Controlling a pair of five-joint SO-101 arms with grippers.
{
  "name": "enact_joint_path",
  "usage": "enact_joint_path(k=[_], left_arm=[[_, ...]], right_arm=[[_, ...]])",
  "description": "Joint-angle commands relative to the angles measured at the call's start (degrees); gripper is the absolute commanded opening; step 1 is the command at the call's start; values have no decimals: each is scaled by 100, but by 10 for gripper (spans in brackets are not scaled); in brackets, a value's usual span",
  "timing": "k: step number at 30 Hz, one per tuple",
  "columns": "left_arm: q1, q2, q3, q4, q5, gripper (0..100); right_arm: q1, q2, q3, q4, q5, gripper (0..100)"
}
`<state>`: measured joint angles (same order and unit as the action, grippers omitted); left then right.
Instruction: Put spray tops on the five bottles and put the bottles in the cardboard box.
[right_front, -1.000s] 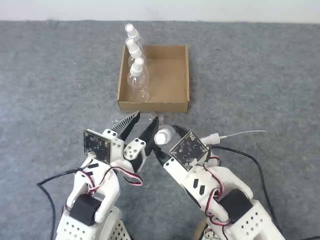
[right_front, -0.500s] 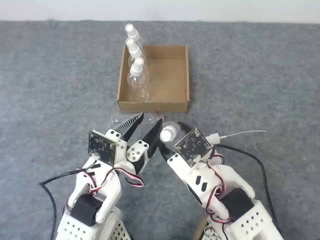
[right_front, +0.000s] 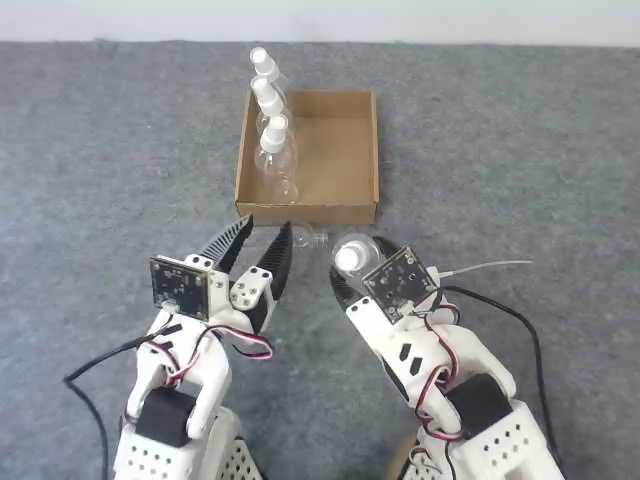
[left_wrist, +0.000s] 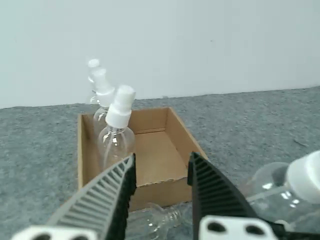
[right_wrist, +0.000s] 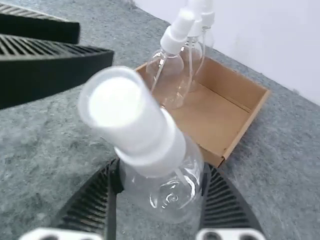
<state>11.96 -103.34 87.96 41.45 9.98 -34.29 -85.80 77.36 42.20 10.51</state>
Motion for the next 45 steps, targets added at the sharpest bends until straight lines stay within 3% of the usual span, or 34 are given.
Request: enact_joint_path(k=[1, 8, 22, 45], left_arm=[[-220, -35, -488, 0, -44, 159], [-545, -35, -479, -26, -70, 159], [-545, -35, -444, -9, -88, 159], [-554, -35, -356, -35, -88, 159]], right_arm=[[119, -84, -176, -136, -35, 69], [127, -75, -229, -347, -62, 69], [119, 48, -1495, -4, -18, 69], [681, 3521, -3895, -312, 176, 69]])
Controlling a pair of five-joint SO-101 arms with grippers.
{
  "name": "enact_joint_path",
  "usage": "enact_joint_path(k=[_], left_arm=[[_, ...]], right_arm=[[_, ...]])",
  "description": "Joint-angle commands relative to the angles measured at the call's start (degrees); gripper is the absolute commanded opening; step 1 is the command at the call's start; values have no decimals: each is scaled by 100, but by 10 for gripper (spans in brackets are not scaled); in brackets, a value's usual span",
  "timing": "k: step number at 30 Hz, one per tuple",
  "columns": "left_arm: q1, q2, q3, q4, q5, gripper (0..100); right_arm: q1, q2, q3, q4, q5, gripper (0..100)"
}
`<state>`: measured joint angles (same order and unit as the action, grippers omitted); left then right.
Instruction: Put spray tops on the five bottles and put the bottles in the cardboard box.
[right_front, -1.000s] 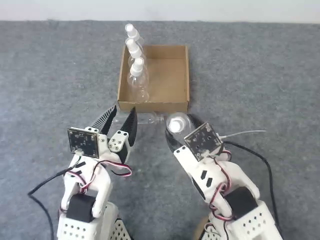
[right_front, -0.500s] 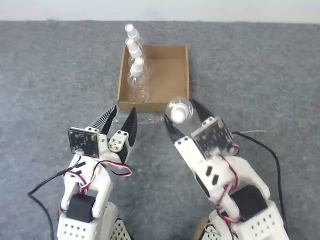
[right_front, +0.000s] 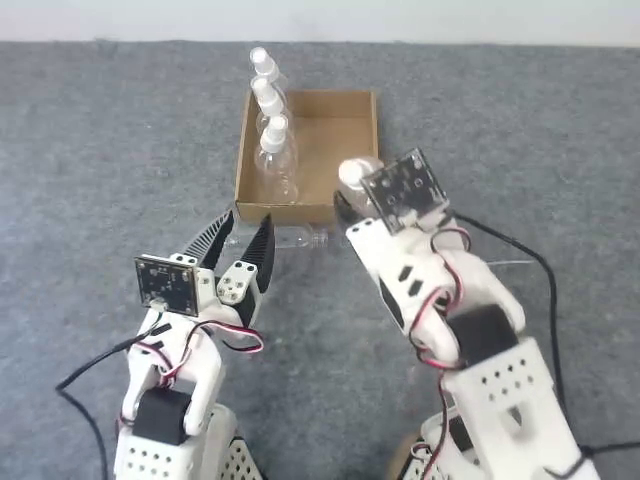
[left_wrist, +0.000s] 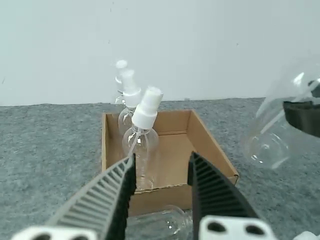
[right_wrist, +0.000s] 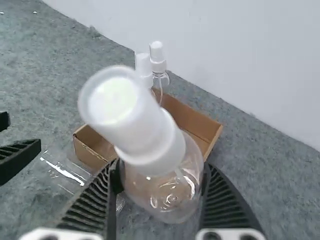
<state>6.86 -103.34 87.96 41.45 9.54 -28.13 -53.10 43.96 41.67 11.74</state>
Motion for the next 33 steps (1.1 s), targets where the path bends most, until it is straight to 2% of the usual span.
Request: enact_joint_path(k=[1, 7, 22, 28, 33], left_arm=[[-44, -35, -356, -35, -44, 159], [-563, -35, -391, -35, -9, 159], [-870, -44, -479, -26, 0, 159], [-870, -44, -479, -26, 0, 159], [-870, -44, -479, -26, 0, 159]], right_arm=[[66, 365, -589, -374, 44, 69], [66, 1182, -905, -989, 44, 69], [84, 3705, -3007, -1024, 26, 69], [462, 4910, -4185, -1024, -730, 69], [716, 5895, -5099, -1024, -1064, 69]])
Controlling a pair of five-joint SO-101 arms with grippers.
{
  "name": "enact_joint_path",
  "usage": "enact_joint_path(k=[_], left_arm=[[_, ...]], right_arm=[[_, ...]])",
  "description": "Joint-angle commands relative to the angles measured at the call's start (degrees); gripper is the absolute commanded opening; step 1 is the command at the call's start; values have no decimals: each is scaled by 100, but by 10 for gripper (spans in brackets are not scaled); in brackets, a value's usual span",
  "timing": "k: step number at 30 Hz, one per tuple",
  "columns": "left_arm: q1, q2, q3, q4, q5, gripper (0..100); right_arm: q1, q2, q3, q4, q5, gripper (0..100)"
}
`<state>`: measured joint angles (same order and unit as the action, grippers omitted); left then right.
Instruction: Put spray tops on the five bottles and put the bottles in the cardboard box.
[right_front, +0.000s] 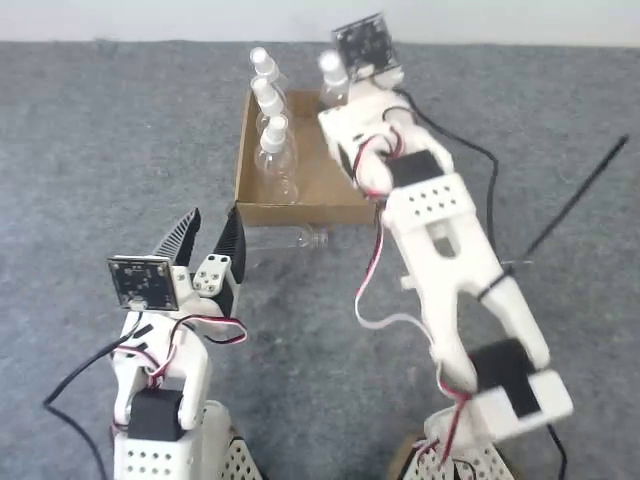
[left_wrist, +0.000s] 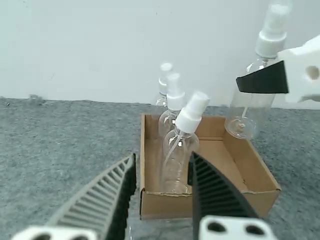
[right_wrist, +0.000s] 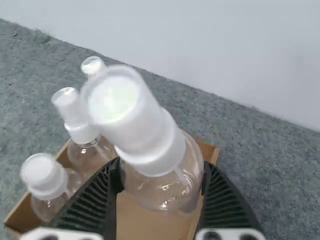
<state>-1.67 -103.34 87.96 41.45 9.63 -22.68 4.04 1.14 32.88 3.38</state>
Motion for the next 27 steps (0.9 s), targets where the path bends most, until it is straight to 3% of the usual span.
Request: enact_joint_path(k=[1, 12, 18, 27], left_arm=[[-18, -44, -479, -26, -9, 159], [-18, -44, -479, -26, -9, 159], [-18, -44, -479, -26, -9, 159], [-18, -44, -479, -26, -9, 159]], right_arm=[[180, 356, -967, -145, -273, 69], [180, 1736, -2189, -136, -545, 69], [198, 1833, -2233, -127, -949, 72], [180, 2053, -2251, -163, -958, 70]])
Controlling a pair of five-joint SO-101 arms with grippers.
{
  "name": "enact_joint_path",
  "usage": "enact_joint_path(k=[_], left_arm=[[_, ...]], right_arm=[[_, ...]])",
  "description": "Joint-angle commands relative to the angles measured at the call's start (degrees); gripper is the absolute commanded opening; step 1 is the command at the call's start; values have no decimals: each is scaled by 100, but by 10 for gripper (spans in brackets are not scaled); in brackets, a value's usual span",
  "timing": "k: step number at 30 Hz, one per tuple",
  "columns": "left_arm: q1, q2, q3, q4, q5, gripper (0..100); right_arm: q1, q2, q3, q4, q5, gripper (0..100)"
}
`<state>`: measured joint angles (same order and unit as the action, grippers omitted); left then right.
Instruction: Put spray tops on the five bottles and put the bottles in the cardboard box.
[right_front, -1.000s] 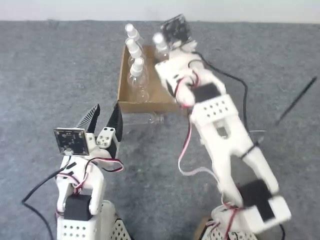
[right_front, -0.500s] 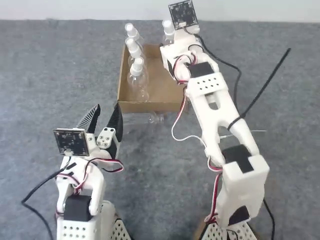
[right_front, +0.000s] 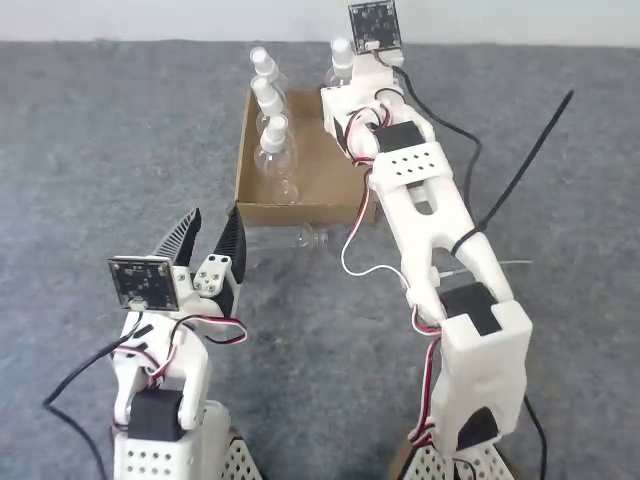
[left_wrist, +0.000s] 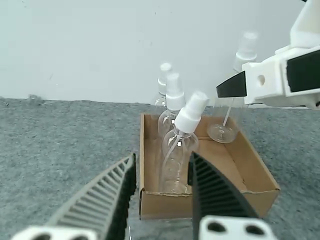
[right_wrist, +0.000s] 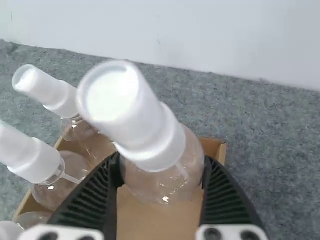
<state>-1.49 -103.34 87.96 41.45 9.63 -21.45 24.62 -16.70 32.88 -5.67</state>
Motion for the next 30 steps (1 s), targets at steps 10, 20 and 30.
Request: enact_joint_path(k=[10, 20, 30], left_arm=[[-35, -44, -479, -26, -9, 159], [-35, -44, -488, -26, -9, 159], [-26, -44, -488, -26, -9, 159]], right_arm=[[31, 611, -466, -857, -18, 69], [40, 1042, -466, -1156, -9, 73], [31, 1103, -466, -1191, -9, 74]])
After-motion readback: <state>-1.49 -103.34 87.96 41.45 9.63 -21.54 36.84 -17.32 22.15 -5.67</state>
